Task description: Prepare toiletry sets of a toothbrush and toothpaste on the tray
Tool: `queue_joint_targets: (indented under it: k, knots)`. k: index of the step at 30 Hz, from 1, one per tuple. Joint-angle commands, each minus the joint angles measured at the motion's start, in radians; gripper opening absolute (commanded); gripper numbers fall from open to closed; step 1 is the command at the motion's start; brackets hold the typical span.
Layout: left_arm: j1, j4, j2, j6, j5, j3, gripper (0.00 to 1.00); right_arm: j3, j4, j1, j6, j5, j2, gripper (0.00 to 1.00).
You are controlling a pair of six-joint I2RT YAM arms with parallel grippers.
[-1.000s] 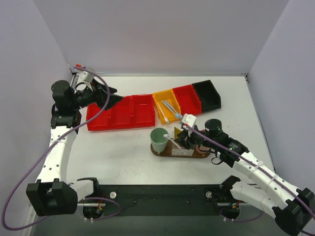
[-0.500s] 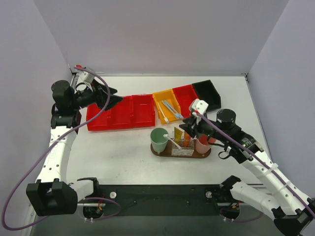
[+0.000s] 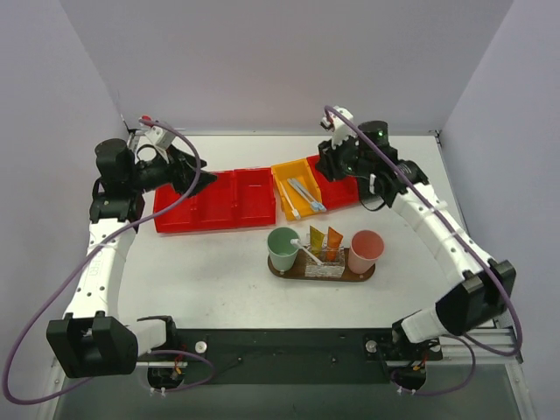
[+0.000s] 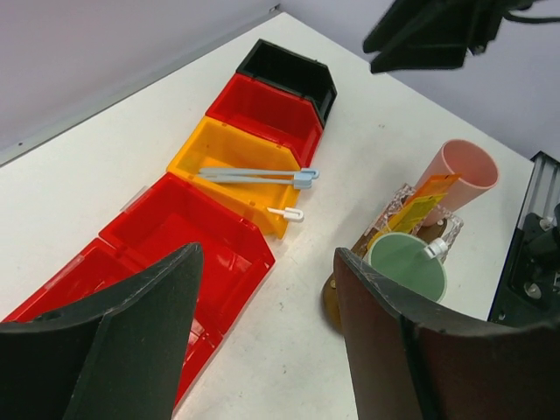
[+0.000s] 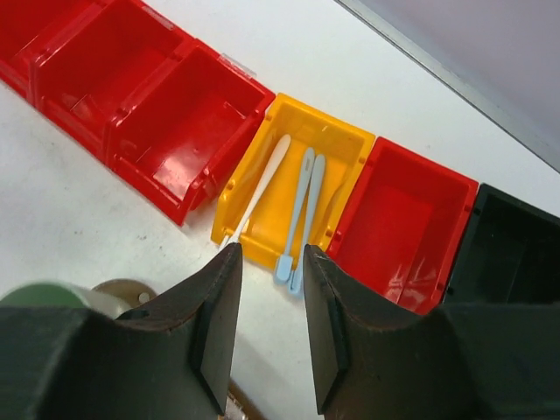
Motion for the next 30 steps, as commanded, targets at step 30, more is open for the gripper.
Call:
queue_joint_targets:
  k: [30]
  knots:
    - [0.003,-0.264,0.107,0.420,-0.121,-0.013,0.72,0.520,-0.372,0.034,-0.093,0.031,0.716,0.27]
